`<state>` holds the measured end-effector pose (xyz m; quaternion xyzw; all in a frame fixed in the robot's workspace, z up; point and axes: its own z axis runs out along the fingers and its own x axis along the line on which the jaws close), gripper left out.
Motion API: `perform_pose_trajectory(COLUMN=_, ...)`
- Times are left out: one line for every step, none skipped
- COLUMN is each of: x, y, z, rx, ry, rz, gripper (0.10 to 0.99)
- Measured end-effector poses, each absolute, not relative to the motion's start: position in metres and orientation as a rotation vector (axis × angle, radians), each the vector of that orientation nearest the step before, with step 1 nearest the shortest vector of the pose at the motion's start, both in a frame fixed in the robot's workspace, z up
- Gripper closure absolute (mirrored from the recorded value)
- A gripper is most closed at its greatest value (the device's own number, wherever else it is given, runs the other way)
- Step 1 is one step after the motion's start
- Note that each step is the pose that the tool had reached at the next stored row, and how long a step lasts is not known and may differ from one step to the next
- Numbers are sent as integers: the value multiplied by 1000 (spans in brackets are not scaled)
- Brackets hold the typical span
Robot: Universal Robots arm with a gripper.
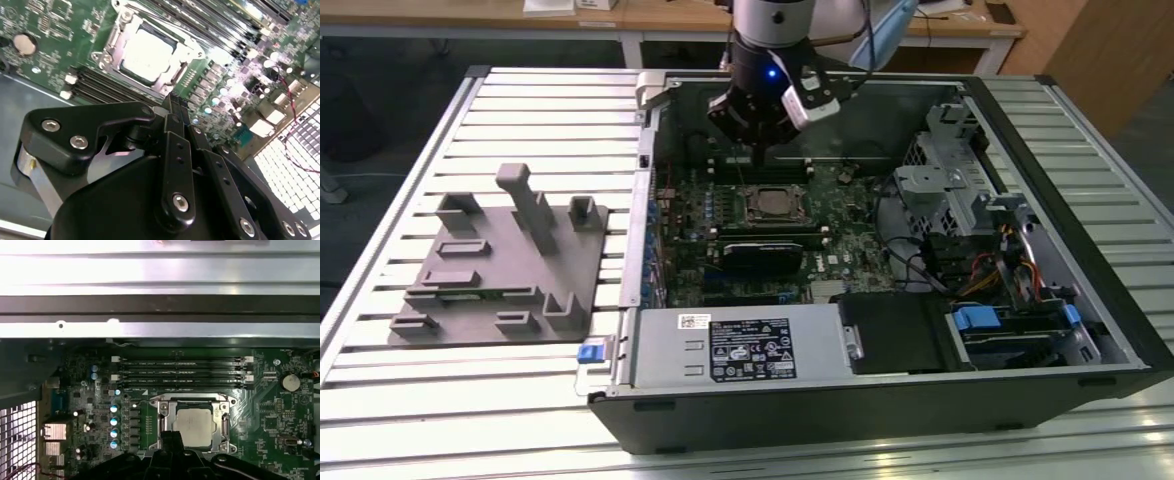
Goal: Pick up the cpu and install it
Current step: 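Install the first cpu locking lever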
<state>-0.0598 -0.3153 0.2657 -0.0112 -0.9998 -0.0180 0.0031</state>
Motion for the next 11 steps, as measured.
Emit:
perform_pose_trajectory(x=-63, y=-315, z=265, rx=-35, ry=-3136, rz=-56, gripper=980)
perform_pose_trajectory(x=-65, y=-315, z=265, rx=-35, ry=-3137, rz=-57, gripper=980)
perform_pose_trajectory(x=-68, y=-315, z=264, rx=-35, ry=-3138, rz=-57, gripper=980)
perform_pose_trajectory(x=-71, y=-315, z=264, rx=-35, ry=-3140, rz=-57, gripper=980)
perform_pose_trajectory(x=-74, y=-315, z=263, rx=-34, ry=-3142, rz=-57, gripper=980)
perform_pose_trajectory(x=-77, y=-315, z=262, rx=-35, ry=-3143, rz=-58, gripper=980)
perform_pose_trajectory(x=-79, y=-315, z=261, rx=-35, ry=-3145, rz=-58, gripper=980)
perform_pose_trajectory(x=-81, y=-315, z=261, rx=-34, ry=-3146, rz=-58, gripper=980)
perform_pose_trajectory(x=-84, y=-315, z=260, rx=-34, ry=-3148, rz=-58, gripper=980)
perform_pose_trajectory(x=-86, y=-315, z=260, rx=-34, ry=-3149, rz=-58, gripper=980)
perform_pose_trajectory(x=-88, y=-315, z=259, rx=-34, ry=-3151, rz=-58, gripper=980)
